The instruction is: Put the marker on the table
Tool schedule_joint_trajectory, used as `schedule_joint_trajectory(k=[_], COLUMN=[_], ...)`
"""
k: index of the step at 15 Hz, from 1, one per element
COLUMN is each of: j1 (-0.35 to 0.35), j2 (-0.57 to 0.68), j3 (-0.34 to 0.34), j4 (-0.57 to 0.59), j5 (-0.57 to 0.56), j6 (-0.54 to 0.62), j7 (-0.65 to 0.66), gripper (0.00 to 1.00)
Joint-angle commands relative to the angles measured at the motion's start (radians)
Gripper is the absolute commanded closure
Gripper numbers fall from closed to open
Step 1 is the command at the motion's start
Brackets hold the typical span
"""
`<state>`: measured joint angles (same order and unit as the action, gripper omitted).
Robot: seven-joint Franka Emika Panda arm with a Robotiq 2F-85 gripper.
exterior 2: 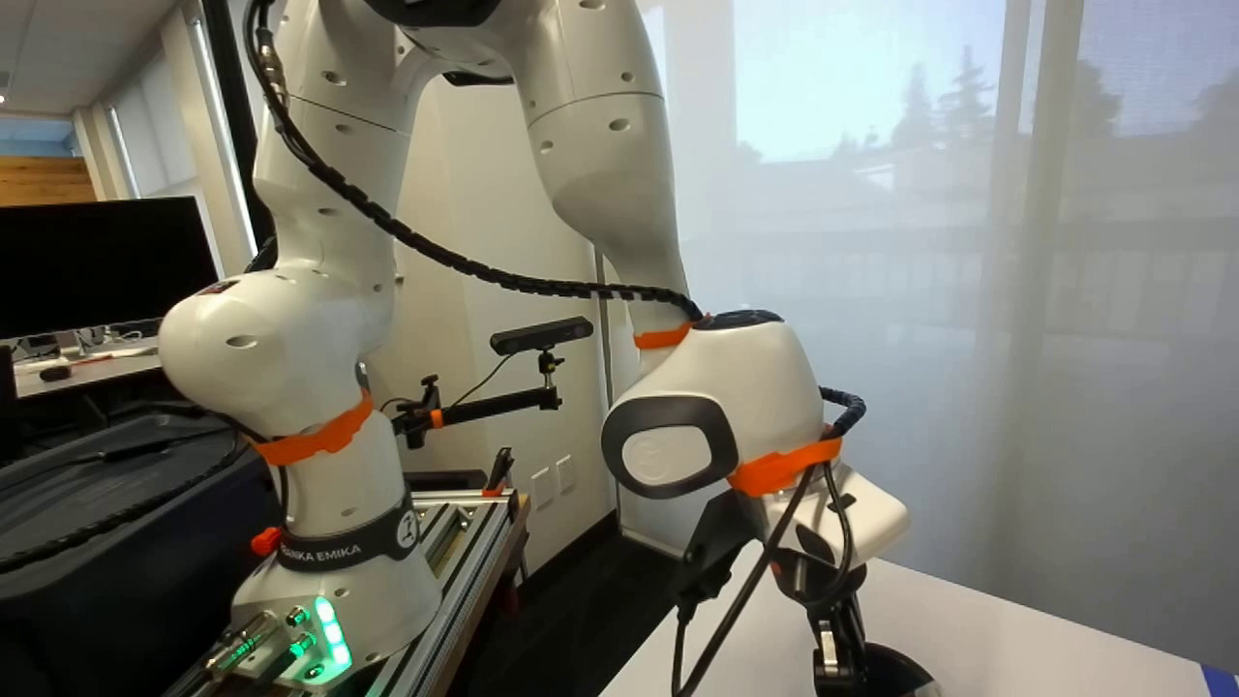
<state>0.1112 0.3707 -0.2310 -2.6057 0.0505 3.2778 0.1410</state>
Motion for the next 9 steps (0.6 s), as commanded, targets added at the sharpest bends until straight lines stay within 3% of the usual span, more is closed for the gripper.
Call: schedule_joint_trajectory(k=[1, 4, 5, 7, 9], j1=[-0.023, -0.036, -0.036, -0.043, -0.042], j2=[-0.026, -0.038, -0.035, -0.034, -0.032], j3=[0.027, 0.041, 0.040, 0.045, 0.041], j4=[-0.009, -0.011, -0.009, -0.005, -0.002], j5=[0.019, 0.017, 0.017, 0.018, 0.015], j6=[0.014, 0.015, 0.020, 0.023, 0.040], j7=[-0.028, -0.031, -0.032, -0.033, -0.042], gripper=[1.00, 1.00, 0.75, 0.68, 0.52])
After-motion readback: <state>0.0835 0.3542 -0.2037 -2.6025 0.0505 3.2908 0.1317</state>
